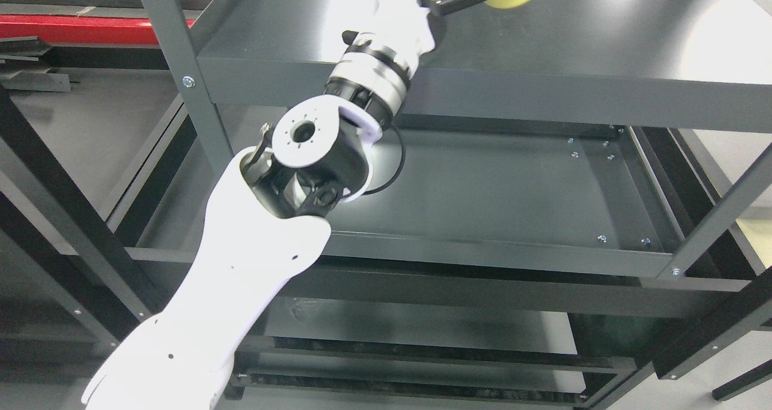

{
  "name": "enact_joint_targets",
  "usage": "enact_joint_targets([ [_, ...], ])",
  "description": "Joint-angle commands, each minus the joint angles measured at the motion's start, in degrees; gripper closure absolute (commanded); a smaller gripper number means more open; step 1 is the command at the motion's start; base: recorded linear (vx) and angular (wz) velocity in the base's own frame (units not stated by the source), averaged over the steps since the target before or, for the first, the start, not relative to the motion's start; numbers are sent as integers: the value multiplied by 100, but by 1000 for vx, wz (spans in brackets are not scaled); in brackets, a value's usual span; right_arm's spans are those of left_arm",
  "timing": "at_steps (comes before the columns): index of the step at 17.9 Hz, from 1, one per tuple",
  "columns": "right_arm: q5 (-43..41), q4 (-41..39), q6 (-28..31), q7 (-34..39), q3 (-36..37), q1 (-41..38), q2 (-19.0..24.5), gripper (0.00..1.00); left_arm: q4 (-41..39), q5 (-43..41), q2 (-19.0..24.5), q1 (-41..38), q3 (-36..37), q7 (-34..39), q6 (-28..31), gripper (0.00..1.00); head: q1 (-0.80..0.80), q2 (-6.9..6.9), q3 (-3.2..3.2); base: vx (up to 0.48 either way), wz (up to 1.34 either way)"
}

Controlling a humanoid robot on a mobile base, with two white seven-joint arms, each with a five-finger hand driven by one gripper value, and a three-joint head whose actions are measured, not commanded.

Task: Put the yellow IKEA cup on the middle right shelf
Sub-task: 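Raise the yellow cup with the left hand onto the upper shelf, then release the yellow cup on the upper shelf and pull the left hand back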

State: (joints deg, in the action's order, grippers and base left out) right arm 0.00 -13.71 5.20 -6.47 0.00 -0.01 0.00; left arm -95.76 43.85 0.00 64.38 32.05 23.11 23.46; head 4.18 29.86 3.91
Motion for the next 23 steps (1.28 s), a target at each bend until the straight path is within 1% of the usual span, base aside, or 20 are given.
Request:
enact_joint_targets([
  [1, -141, 0, 16, -21, -97, -78, -100, 1, 1190, 635, 100, 891, 583, 36, 430, 93, 0, 0, 0, -12, -3],
  [3, -141, 0, 16, -21, -97, -78, -100, 1, 1374, 363, 100, 954, 644, 36, 650, 82, 0, 0, 0, -6, -1],
  [6, -141, 0, 16, -21, -97, -78, -100, 1, 1490, 256, 100, 963, 636, 36, 1124, 55, 0, 0, 0, 0, 0],
  [7, -141, 0, 16, -21, -97, -78, -100, 1, 1490, 247, 100, 954, 636, 27, 1230, 45, 0, 0, 0, 0, 0],
  [9, -141, 0, 16, -21, -97, -78, -100, 1, 1481, 186, 100, 954, 636, 27, 1318, 33, 0, 0, 0, 0, 0],
  [11, -141, 0, 16, -21, -97, -78, -100, 1, 1446, 133, 100, 945, 627, 10, 1362, 24, 0, 0, 0, 0, 0],
  [12, -141, 0, 16, -21, -97, -78, -100, 1, 1428, 133, 100, 945, 618, 10, 1371, 17, 0, 0, 0, 0, 0],
  [15, -141, 0, 16, -21, -97, -78, -100, 1, 1341, 124, 100, 936, 583, 1, 1363, 3, 0, 0, 0, 0, 0],
  [16, -141, 0, 16, -21, -97, -78, -100, 1, 1271, 115, 100, 936, 557, 1, 1363, 1, 0, 0, 0, 0, 0],
  [23, -141, 0, 16, -21, -97, -78, -100, 1, 1015, -86, 100, 884, 144, 10, 1337, 1, 0, 0, 0, 0, 0],
])
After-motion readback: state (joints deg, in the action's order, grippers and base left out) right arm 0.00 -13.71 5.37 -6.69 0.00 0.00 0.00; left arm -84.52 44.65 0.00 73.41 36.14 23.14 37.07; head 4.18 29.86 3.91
